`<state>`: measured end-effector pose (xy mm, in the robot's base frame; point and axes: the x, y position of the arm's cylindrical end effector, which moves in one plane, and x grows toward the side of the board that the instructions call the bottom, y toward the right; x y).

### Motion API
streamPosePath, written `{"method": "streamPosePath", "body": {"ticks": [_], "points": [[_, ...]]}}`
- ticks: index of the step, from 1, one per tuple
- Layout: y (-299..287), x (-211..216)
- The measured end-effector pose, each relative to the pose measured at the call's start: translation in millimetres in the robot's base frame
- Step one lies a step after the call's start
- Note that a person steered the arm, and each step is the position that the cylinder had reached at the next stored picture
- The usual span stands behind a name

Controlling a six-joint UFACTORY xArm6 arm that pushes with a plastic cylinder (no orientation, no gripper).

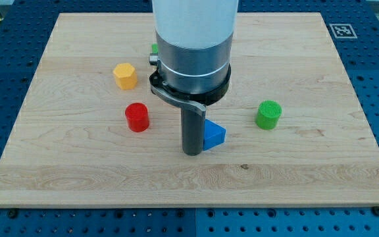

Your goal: Push blue triangle closer to green circle

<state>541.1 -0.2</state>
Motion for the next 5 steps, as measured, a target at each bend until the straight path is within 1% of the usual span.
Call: {"method": "streamPosePath", "body": {"ticks": [1, 3, 5], "points": [[9.3, -5.6], [57.7, -5.6], [61.3, -10.9]]}}
